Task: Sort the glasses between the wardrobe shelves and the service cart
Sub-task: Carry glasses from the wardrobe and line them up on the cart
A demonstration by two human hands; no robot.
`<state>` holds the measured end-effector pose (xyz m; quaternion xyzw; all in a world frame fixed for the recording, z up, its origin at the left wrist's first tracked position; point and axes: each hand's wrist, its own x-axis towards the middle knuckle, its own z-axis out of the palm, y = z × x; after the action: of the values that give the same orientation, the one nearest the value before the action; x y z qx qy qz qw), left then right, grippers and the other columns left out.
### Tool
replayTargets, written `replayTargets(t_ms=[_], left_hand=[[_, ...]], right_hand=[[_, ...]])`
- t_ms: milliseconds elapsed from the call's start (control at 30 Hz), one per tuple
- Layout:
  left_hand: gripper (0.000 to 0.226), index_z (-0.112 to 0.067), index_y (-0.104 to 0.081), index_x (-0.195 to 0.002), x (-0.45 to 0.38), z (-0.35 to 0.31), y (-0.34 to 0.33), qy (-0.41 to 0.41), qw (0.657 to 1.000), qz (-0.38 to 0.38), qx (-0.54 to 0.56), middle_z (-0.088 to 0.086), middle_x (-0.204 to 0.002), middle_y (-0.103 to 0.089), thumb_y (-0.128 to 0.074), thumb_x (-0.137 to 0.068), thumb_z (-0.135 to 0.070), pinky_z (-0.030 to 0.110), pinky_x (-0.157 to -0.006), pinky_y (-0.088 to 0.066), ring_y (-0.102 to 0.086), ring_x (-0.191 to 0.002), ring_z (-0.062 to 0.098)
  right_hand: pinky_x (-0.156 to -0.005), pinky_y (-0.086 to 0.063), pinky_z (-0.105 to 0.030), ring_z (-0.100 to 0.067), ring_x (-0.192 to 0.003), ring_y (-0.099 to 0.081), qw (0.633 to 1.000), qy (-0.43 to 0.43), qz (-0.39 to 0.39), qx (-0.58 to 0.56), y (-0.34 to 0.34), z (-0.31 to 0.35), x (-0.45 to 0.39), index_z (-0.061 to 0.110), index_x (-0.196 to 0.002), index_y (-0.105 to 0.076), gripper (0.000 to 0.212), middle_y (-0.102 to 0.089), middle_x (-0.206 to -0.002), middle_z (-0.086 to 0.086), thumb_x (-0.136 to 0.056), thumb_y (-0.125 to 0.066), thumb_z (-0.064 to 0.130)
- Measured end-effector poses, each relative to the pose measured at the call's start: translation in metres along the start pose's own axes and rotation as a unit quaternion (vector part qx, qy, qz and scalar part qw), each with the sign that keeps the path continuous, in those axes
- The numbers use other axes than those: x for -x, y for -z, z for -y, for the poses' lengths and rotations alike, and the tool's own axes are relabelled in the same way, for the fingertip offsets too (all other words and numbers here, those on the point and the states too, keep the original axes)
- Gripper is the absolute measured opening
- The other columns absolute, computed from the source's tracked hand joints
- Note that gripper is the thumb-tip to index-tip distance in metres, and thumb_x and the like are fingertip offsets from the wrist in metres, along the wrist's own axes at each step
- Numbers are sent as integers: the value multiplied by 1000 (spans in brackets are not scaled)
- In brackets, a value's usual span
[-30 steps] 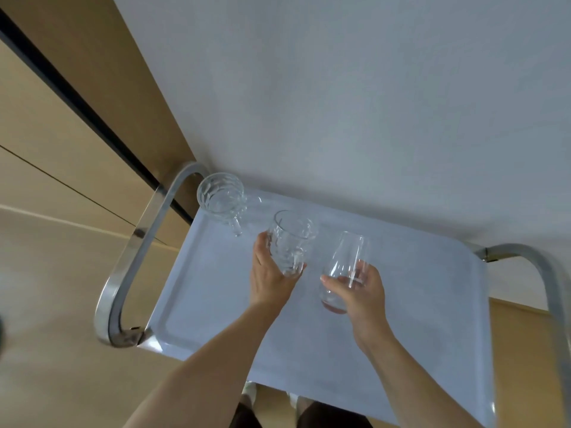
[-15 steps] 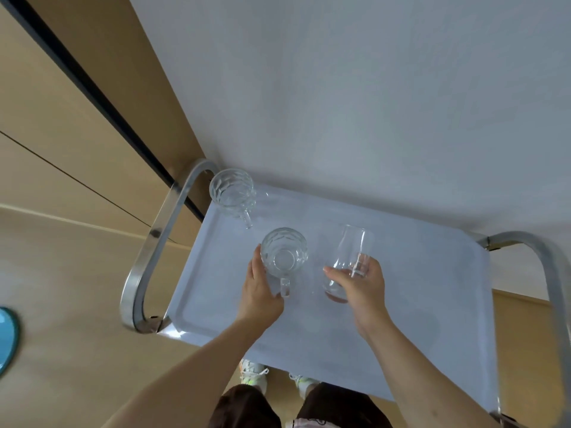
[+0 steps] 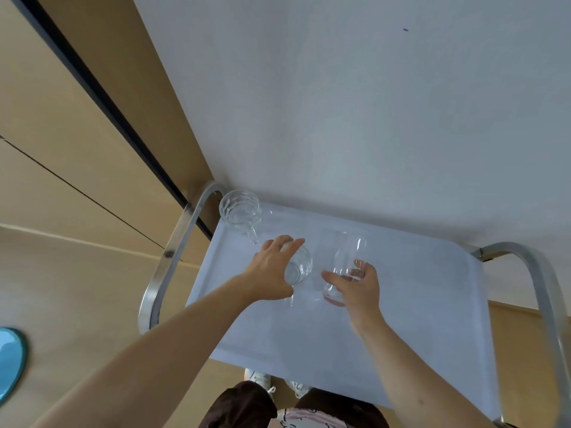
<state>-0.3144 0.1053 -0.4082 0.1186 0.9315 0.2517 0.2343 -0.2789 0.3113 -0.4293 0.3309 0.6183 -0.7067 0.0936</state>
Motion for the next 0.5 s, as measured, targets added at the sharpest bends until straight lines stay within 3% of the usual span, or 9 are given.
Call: replayTargets(t_ms=[100,233,400,500], left_hand=[[106,-39,-21,-156,-8,0,7,-38,993,36,-101,-3,-153,-23,-78,-71,-11,38,-103,-46,-29,-138,25],[110,-32,-28,-152,-29,-6,22,-51,979,35,-193,2,-145,-38,-91,-62,-30,38,-105,-42,-40,-131,25],[112,-25,-29,-151,-58,-8,40,-43,970,-12,-239,6,-143,-43,-91,-59,-37,37,-108,-37,-42,-131,27],[111,-25,-31,-151,-73,-4,54,-31,970,-21,-241,6,-143,-46,-91,-59,-38,36,-109,-37,-45,-131,26]], right_hand=[[-56,-61,-38,-25,-105,-64,1000,-4,-16,-6,0,3,0,19,-127,-51,78,-53,-120,-10,-63,-95,5],[-58,-61,-40,-23,-103,-60,1000,-3,-21,-13,0,6,-1,22,-120,-53,73,-52,-117,-11,-63,-95,6],[-68,-63,-56,-24,-107,-60,999,2,-37,0,-1,10,-2,21,-115,-53,70,-53,-114,-6,-62,-96,9],[-66,-63,-54,-25,-113,-59,999,5,-42,-8,-2,14,0,23,-121,-53,73,-54,-119,-8,-63,-94,7]])
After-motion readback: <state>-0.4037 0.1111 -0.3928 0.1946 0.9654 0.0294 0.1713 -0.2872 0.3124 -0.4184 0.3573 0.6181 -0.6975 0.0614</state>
